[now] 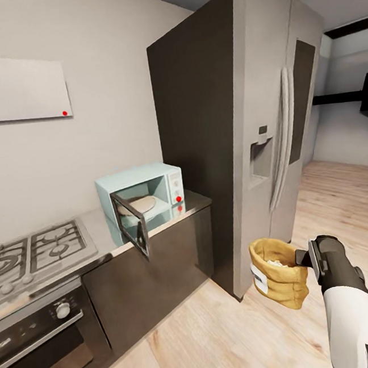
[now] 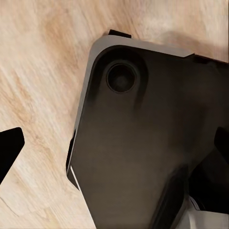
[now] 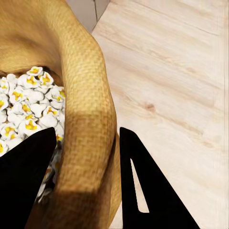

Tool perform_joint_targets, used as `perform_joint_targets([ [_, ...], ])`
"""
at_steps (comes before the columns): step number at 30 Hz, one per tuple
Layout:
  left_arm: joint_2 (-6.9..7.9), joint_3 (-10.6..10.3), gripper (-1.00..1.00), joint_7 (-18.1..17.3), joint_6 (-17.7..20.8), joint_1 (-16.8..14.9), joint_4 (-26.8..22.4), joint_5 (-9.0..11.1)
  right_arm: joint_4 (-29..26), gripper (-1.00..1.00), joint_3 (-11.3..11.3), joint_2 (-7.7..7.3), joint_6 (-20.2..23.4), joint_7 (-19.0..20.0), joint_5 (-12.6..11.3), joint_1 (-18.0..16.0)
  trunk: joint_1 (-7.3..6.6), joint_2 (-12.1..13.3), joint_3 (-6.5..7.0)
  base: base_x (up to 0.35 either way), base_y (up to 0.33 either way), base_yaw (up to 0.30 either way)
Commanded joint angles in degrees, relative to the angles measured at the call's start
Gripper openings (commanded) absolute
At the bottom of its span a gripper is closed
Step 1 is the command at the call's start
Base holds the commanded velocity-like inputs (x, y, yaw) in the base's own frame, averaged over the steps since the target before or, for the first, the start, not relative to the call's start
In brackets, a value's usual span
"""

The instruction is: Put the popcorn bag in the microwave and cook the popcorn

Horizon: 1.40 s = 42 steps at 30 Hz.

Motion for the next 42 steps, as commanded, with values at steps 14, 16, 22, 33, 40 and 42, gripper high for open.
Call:
perform_joint_targets([
  [14, 0.0, 0.36, 1.0, 0.02, -0.55, -0.03, 0.03, 0.18, -0.24, -1.0, -0.06, -0.17, 0.48, 0.46, 0.6, 0.62, 0.03, -0.04, -0.07, 0.043, -0.015, 0.0],
  [16, 0.0, 0.36, 1.0, 0.02, -0.54, -0.03, 0.03, 0.18, -0.48, -1.0, 0.02, -0.18, 0.8, 0.51, 0.63, 0.65, 0.03, -0.04, -0.07, 0.0, 0.0, 0.0],
  [22, 0.01, 0.37, 1.0, 0.02, -0.59, -0.03, 0.03, 0.19, -0.72, -1.0, 0.04, -0.25, 2.65, 0.47, 0.53, 0.62, 0.03, -0.04, -0.07, -0.011, 0.0, 0.0],
  [33, 0.0, 0.36, 1.0, 0.02, -0.55, -0.03, 0.03, 0.21, -0.82, -1.0, 0.04, -0.2, 3.18, 0.44, 0.51, 0.65, 0.03, -0.04, -0.07, -0.102, 0.0, 0.003],
  [40, 0.01, 0.36, 1.0, 0.02, -0.54, -0.03, 0.03, 0.18, -0.83, -1.0, 0.04, -0.26, 3.18, 0.49, 0.36, 0.62, 0.03, -0.04, -0.07, -0.103, 0.0, 0.2],
  [42, 0.05, 0.36, 1.0, 0.02, -0.58, -0.03, 0.03, 0.18, -0.83, -1.0, 0.04, -0.25, 3.18, 0.48, 0.36, 0.64, 0.03, -0.04, -0.07, -0.038, 0.0, 0.263],
])
